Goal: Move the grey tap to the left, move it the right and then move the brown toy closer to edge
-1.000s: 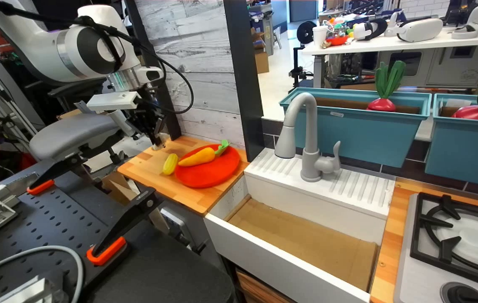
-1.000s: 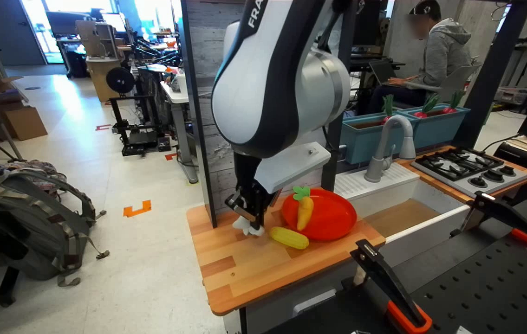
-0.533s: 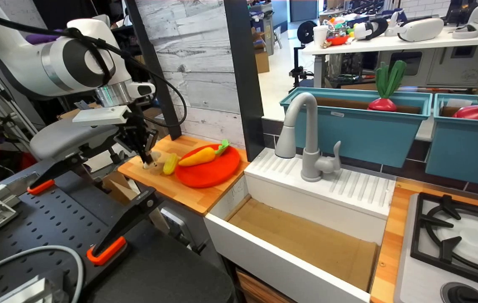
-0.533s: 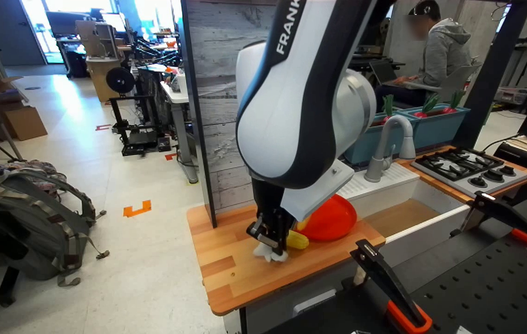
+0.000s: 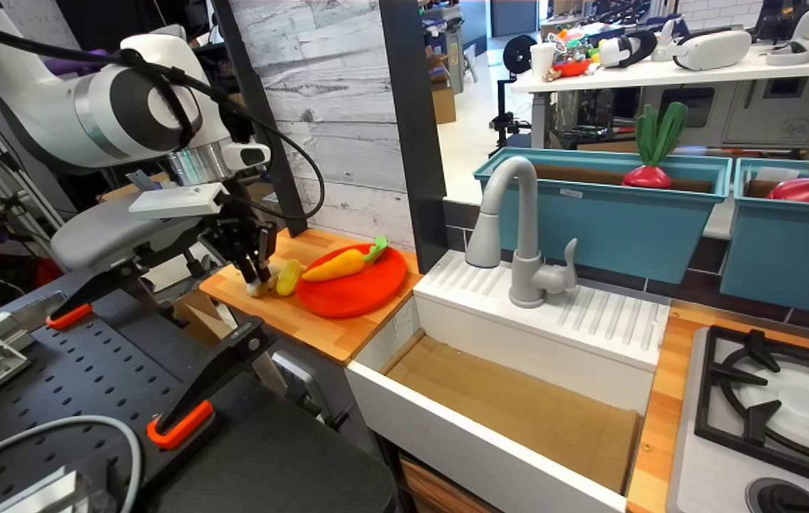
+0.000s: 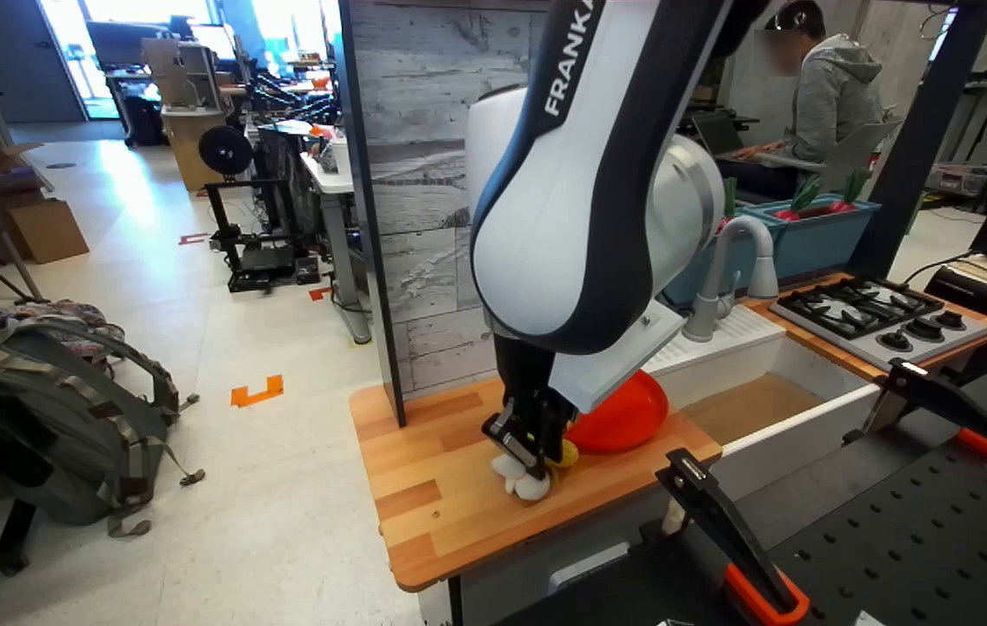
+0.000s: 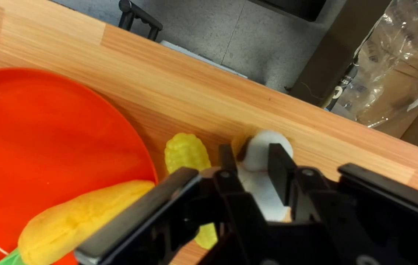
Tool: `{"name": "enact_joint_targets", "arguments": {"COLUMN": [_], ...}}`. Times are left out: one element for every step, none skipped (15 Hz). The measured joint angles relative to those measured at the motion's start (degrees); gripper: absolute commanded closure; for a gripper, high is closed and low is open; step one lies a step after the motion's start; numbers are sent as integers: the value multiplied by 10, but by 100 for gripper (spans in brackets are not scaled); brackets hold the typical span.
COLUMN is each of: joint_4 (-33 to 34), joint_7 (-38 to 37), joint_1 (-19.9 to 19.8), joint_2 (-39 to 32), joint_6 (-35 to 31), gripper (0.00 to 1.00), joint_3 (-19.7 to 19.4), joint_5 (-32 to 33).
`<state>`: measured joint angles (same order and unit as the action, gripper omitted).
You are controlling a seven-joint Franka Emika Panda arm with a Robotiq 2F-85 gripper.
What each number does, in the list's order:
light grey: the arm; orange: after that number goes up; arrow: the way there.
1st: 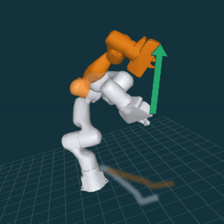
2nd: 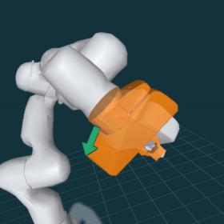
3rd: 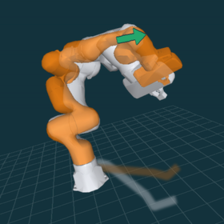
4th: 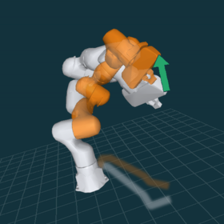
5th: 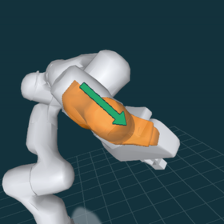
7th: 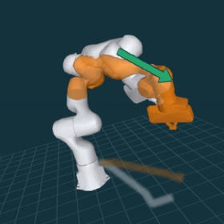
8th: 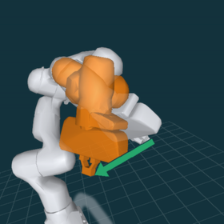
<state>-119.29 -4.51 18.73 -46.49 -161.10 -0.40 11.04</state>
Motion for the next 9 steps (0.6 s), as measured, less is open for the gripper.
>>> {"name": "enact_joint_targets", "arguments": {"joint_4": [0,1,1,1,2,2,2,2,1], "joint_7": [0,0,0,0,0,0,0,0,0], "joint_1": [-1,-2,-4,-5,-6,-6,-6,-6,-7], "joint_2": [0,0,0,0,0,0,0,1,4], "joint_6": [0,0,0,0,0,0,0,0,0], "gripper": [31,25,16,10,3,0,0,0,0], "joint_3": [0,-1,-1,-1,-1,-1,-2,-2,-2], "joint_5": [0,0,0,0,0,0,0,0,0]}}
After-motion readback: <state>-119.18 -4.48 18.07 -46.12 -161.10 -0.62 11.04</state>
